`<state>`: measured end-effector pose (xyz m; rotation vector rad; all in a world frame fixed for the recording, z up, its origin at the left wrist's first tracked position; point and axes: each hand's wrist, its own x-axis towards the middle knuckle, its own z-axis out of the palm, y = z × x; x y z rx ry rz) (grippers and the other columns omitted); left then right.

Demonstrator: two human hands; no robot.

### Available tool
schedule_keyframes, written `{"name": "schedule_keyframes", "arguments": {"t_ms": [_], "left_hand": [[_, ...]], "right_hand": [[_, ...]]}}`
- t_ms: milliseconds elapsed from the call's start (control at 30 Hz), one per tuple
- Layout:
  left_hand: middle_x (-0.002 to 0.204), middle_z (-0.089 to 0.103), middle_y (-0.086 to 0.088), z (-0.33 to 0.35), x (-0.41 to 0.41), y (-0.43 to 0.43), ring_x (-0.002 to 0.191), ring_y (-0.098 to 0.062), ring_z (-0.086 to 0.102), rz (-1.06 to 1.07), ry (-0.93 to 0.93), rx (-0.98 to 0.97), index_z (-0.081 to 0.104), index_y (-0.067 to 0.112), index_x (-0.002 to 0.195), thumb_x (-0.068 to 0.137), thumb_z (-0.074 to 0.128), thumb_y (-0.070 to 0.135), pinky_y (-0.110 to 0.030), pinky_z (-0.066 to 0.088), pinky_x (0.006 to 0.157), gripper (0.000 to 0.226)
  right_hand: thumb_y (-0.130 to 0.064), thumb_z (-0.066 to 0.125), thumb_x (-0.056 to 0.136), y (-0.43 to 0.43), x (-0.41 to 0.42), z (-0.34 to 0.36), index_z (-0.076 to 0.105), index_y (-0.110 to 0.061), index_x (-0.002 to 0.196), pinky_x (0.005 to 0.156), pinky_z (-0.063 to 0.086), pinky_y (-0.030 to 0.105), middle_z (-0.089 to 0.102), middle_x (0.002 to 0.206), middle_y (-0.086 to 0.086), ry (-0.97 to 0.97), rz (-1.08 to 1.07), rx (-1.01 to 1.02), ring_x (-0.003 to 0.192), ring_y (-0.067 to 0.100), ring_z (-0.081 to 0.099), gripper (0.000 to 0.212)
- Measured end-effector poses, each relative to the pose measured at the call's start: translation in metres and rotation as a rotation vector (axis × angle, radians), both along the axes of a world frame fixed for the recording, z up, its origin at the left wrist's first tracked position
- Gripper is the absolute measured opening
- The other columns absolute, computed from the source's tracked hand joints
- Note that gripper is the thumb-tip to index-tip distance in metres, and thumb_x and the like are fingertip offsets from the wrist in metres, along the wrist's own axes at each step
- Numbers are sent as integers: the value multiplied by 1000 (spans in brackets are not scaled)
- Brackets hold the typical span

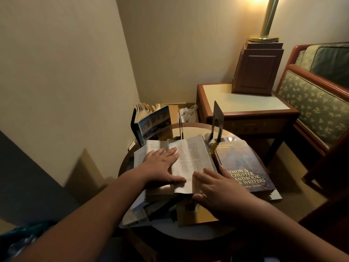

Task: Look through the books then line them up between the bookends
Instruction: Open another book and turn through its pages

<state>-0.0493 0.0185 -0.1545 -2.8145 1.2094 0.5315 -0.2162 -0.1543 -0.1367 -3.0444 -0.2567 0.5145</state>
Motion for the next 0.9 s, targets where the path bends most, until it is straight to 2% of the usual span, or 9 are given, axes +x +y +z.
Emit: {"name": "schedule_keyframes", "arguments": {"t_ms": [133,233,300,367,433,533,667,800,900], "left_hand": [[165,-8,9,-1,0,1,152,-24,-5,-12,-12,3,3,33,157,77,45,84,-51,-4,120,104],[165,-7,9,0,1,3,152,-24,-4,-22,6,-10,4,32,157,48,21,106,-50,-3,120,132],[166,-5,8,1,0,5,152,-24,-3,-31,13,-19,5,31,157,35,7,107,-49,-3,120,144],[166,-4,8,1,-1,8,152,-23,-2,-40,13,-31,7,31,157,38,11,107,-48,-2,120,141],[166,-2,9,2,-3,12,152,-22,-2,-48,15,-50,9,31,157,40,14,106,-46,-2,120,138],[166,1,10,-1,-4,18,152,-18,1,-42,9,-113,12,34,157,41,11,107,-45,1,120,137],[165,3,11,-7,-11,25,152,-14,4,-17,-25,-229,16,33,156,52,12,105,-44,5,123,127],[166,1,7,-10,-19,29,152,-17,-1,61,-63,-298,13,32,156,58,5,101,-40,-1,120,120],[166,-4,-2,-12,-17,33,152,-22,-6,202,-70,-314,14,25,157,56,-3,100,-46,2,122,127]], "right_hand": [[-73,1,83,0,-6,-10,8,-29,159,115,-17,48,-2,167,-10,5,-42,56,153,18,-11,87],[-74,-6,78,-2,12,-13,2,-29,159,121,-10,52,-5,167,-9,-9,-92,83,153,17,-11,93],[-71,2,88,-5,35,-19,4,-27,159,122,-6,52,-3,167,-6,-47,-114,90,153,18,-9,84],[-58,19,103,-8,64,-26,8,-25,159,123,-1,52,0,168,-3,-87,-145,123,154,19,-5,67],[-53,24,105,-9,90,-30,11,-23,159,123,0,52,2,168,-1,-111,-175,169,154,20,-3,64],[-65,15,100,-7,111,-37,6,-22,160,122,-5,53,-3,168,0,-123,-190,215,153,18,-8,75],[-81,-9,76,-5,108,-46,-2,-26,159,121,-9,50,-7,167,-3,-204,-166,215,152,16,-12,101],[-79,-5,80,-7,106,-49,-4,-26,159,123,-6,51,-9,167,-3,-206,-172,216,152,16,-13,96],[-78,2,86,-7,103,-50,-7,-25,159,123,-5,53,-11,167,-3,-204,-172,198,152,16,-15,91]]}}
